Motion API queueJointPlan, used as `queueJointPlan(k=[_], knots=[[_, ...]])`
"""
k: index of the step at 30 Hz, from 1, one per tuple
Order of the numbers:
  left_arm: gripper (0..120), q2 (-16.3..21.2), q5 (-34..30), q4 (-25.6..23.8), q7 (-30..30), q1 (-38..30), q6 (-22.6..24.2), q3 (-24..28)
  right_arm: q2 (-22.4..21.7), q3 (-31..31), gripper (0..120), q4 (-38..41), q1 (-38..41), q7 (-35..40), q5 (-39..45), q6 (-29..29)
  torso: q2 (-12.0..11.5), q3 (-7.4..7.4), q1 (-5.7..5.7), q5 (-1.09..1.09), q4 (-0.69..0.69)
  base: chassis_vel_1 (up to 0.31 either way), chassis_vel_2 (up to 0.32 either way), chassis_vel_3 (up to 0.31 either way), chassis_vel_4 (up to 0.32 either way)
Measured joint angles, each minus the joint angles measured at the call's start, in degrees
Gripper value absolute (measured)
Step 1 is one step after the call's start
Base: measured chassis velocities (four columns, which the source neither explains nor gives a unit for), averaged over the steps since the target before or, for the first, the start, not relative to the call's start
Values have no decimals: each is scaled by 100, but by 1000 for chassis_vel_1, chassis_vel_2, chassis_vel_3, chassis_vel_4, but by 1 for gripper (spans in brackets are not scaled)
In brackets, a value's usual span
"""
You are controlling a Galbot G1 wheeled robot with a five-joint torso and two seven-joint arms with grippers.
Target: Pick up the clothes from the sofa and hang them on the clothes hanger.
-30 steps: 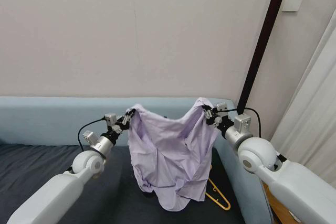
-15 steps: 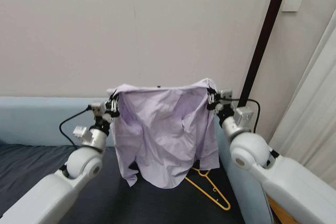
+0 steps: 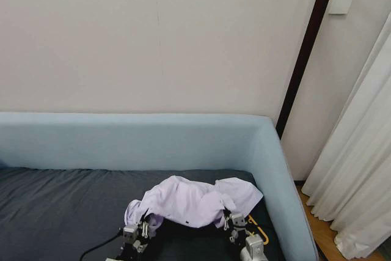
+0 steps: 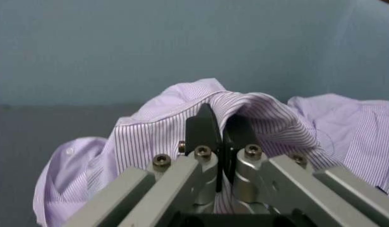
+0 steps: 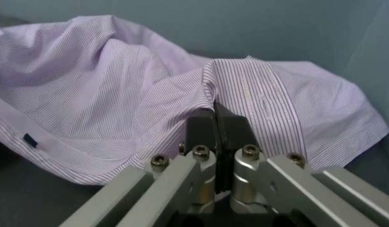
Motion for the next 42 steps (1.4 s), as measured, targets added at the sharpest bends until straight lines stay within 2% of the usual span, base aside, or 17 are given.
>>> queueJointPlan(k=[4, 7, 10, 11, 13, 18, 21, 25, 27, 29, 31, 36, 42], knots=[[0, -19, 47, 126, 69, -13, -33, 124, 71, -28, 0, -71, -66, -60, -63, -39, 0, 0, 0, 0, 3, 0, 0, 0, 0], [0, -10, 121, 200, 122, -64, -51, 190, -30, 6, 12, 45, -141, -128, -52, -124, 0, 0, 1, 0, 3, 0, 0, 0, 0], [0, -19, 132, 232, 122, -87, -55, 194, -89, 32, 16, 98, -184, -182, -42, -134, 0, 0, 1, 0, 3, 0, 0, 0, 0], [0, -46, 134, 277, 117, -133, -56, 196, -219, 98, 25, 187, -295, -452, 63, -102, 0, 0, 1, -3, 2, 0, 0, 0, 0], [0, -94, 135, 319, 107, -197, -57, 190, -437, 297, 33, 386, -537, -1029, 237, -214, 0, 1, 1, 0, 3, 0, 0, 0, 0], [0, -122, 153, 378, 108, -270, -56, 183, -676, 549, 45, 570, -833, -1448, 268, -458, 0, 1, 2, 0, 0, 0, 0, 0, 0], [0, -110, 268, 489, 126, -313, -117, 176, -947, 894, 59, 853, -1115, -1996, 197, -417, 0, 1, 1, -2, 2, 0, 0, 0, 0], [0, -95, 295, 533, 142, -318, -138, 179, -1084, 1055, 70, 1051, -1227, -2204, 193, -363, 0, 1, 1, 0, 2, 0, 0, 0, 0], [0, -103, 306, 577, 152, -321, -157, 185, -1207, 1208, 81, 1203, -1291, -2369, 211, -330, 0, 0, 1, 0, 3, 0, 0, 0, 0], [0, -116, 311, 592, 162, -323, -165, 187, -1248, 1257, 86, 1232, -1291, -2415, 236, -326, 0, 1, 1, -1, 3, 0, 0, 0, 0], [0, -131, 321, 596, 192, -323, -181, 192, -1295, 1326, 97, 1174, -1108, -2453, 579, -495, 0, 1, 1, 0, 2, 0, 0, 0, 0], [0, -135, 352, 579, 208, -294, -195, 197, -1265, 1240, 100, 554, -509, -2733, 1362, -1006, -1, 1, 2, 0, 3, 0, 0, 0, 0], [0, -134, 369, 529, 215, -245, -205, 182, -1173, 976, 98, 69, -276, -3084, 1442, -1190, -1, 1, 2, 0, 3, 0, 0, 0, 0]])
